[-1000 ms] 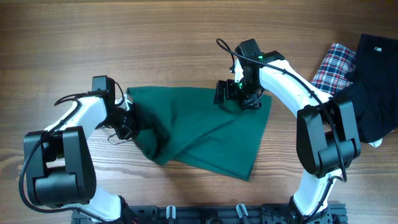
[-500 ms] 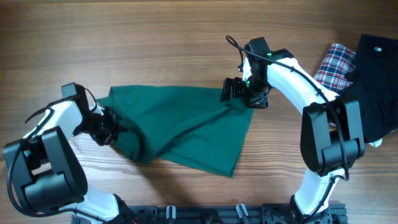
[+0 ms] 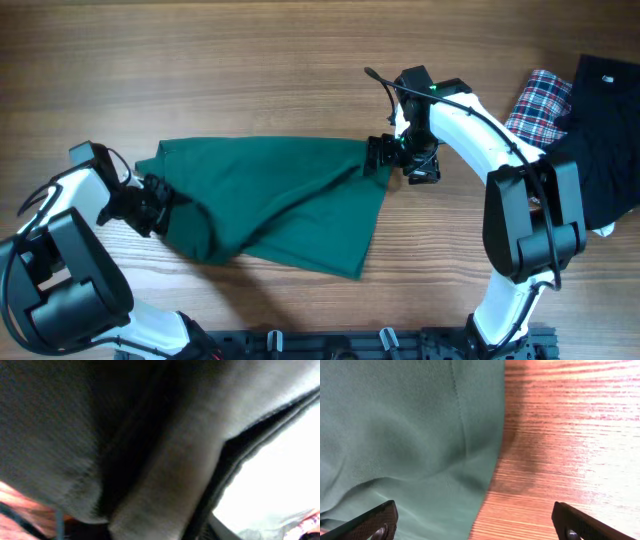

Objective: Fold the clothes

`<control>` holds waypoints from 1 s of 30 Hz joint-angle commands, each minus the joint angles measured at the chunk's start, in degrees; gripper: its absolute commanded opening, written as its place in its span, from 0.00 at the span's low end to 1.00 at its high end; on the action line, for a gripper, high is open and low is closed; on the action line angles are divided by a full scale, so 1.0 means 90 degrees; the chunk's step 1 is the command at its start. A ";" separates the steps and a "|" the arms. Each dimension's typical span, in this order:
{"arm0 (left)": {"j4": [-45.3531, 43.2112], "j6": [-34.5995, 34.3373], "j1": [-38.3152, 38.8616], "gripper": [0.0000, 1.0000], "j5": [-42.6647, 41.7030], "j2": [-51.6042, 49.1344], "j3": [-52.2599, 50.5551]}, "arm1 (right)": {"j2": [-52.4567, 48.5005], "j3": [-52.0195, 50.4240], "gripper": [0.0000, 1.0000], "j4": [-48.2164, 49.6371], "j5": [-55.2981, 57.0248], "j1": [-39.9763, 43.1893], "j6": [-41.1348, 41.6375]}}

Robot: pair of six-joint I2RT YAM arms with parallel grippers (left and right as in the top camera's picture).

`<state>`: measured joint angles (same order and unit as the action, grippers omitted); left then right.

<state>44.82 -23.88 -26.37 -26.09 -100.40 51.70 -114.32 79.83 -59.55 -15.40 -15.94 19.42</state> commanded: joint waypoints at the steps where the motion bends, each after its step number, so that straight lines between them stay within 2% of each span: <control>1: 0.0270 0.0299 -0.0041 0.60 0.0012 -0.0092 -0.0075 | 0.0146 -0.0104 1.00 -0.0085 -0.0512 0.0005 -0.0070; 4: 0.0435 0.0357 -0.0041 0.71 -0.0007 -0.0090 -0.0075 | 0.0146 -0.0670 1.00 0.0027 -0.1134 0.0005 -0.0068; 8: 0.0559 0.0471 -0.0041 0.73 -0.0002 0.0092 -0.0056 | 0.0146 -0.1530 1.00 0.0758 -0.1991 0.0005 0.0277; 12: 0.0831 0.0491 -0.0041 0.73 0.0058 0.0724 0.0185 | 0.0146 -0.1860 1.00 0.1239 -0.2514 -0.0134 0.0491; 18: 0.1535 0.0437 -0.0044 0.78 0.0695 0.1651 0.0578 | 0.0143 -0.1863 1.00 0.1477 -0.2251 -0.0777 0.1358; 24: 0.1722 0.0442 -0.0041 0.80 0.0692 0.2123 0.0590 | 0.0143 -0.1863 0.99 0.1734 -0.2103 -0.0899 0.1392; 25: 0.1749 0.0442 -0.0041 0.80 0.0695 0.2149 0.0590 | 0.0143 -0.1863 0.96 0.1790 -0.2101 -0.0899 0.1389; 27: 0.1792 0.0444 -0.0041 0.80 0.0695 0.2157 0.0590 | 0.0143 -0.1863 0.84 0.1812 -0.2045 -0.0899 0.1362; 28: 0.1800 0.0447 -0.0041 0.79 0.0695 0.2157 0.0590 | 0.0143 -0.1863 0.60 0.1812 -0.1953 -0.0899 0.1367; 29: 0.1795 0.0449 -0.0041 0.79 0.0692 0.2157 0.0590 | 0.0143 -0.1863 0.43 0.1809 -0.1853 -0.0899 0.1377; 30: 0.1795 0.0459 -0.0041 0.79 0.0692 0.2157 0.0590 | 0.0143 -0.1863 0.39 0.1809 -0.1807 -0.0899 0.1416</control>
<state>60.77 -20.43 -26.39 -20.62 -82.15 56.12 -111.24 63.99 -43.57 -36.03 -23.70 31.94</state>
